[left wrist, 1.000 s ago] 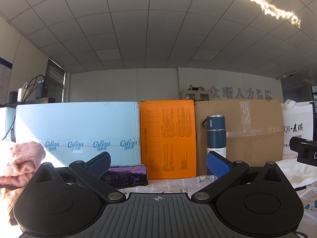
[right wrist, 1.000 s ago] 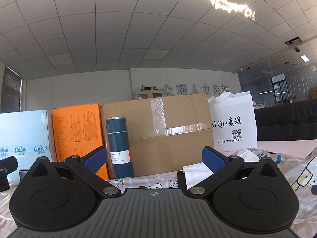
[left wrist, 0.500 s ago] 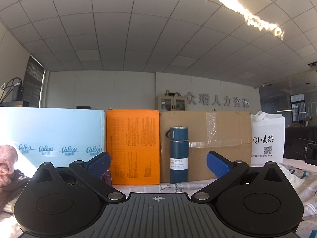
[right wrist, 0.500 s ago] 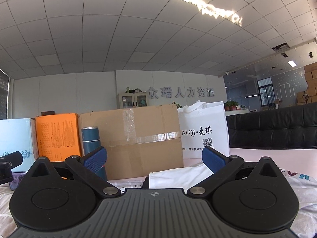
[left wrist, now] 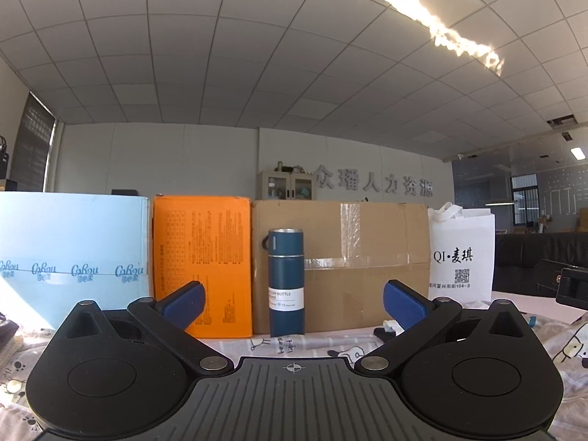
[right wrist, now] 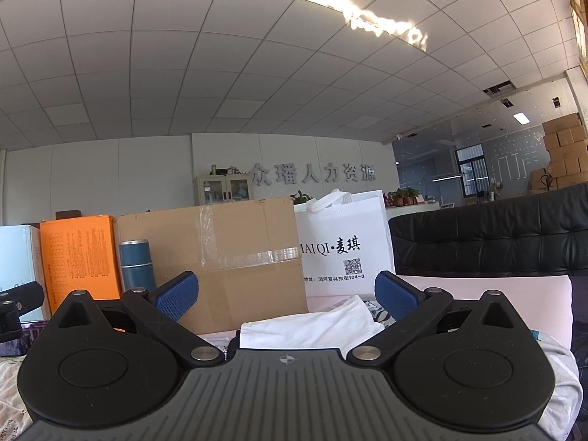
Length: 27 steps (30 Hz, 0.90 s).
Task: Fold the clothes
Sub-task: 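Move both grippers toward the white cloth lying on the sheet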
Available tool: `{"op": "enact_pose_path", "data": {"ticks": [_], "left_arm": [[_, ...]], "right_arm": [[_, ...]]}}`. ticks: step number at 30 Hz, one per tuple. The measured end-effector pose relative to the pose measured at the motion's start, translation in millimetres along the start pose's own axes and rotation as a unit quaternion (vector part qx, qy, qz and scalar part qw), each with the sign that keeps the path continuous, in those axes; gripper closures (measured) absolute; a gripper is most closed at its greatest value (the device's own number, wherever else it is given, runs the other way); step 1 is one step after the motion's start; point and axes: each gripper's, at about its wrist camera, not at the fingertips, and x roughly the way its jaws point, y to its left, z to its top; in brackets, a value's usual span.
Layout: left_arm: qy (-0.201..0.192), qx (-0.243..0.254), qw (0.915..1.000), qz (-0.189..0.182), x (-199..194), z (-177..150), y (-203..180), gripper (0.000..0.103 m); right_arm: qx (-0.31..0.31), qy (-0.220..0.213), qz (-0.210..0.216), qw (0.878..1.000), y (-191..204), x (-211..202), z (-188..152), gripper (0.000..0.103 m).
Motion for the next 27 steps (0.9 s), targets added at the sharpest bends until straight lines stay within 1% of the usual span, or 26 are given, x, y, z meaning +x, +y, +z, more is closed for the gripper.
{"op": "enact_pose_path", "data": {"ticks": [8,10,14,19,24,27], "left_arm": [[0.011,-0.007,0.9994,-0.033,8,-9,-12,0.0],[0.016,-0.007,0.9993,-0.034,10,-13,-11,0.0],[0.03,-0.009,0.9989,-0.035,15,-18,-11,0.0],[0.043,-0.016,0.9981,-0.042,19,-23,-11,0.0],[0.05,-0.018,0.9968,-0.06,24,-25,-15,0.0],[0.053,-0.017,0.9957,-0.075,29,-25,-18,0.0]], "right_arm": [[-0.005,0.023,-0.023,0.999,-8,11,-8,0.0],[-0.003,0.027,-0.027,0.999,-9,14,-10,0.0],[-0.003,0.037,-0.026,0.999,-8,20,-14,0.0],[-0.004,0.04,-0.03,0.999,-9,25,-18,0.0],[0.002,0.054,-0.034,0.998,-17,34,-22,0.0],[0.003,0.061,-0.025,0.998,-21,39,-23,0.0]]}}
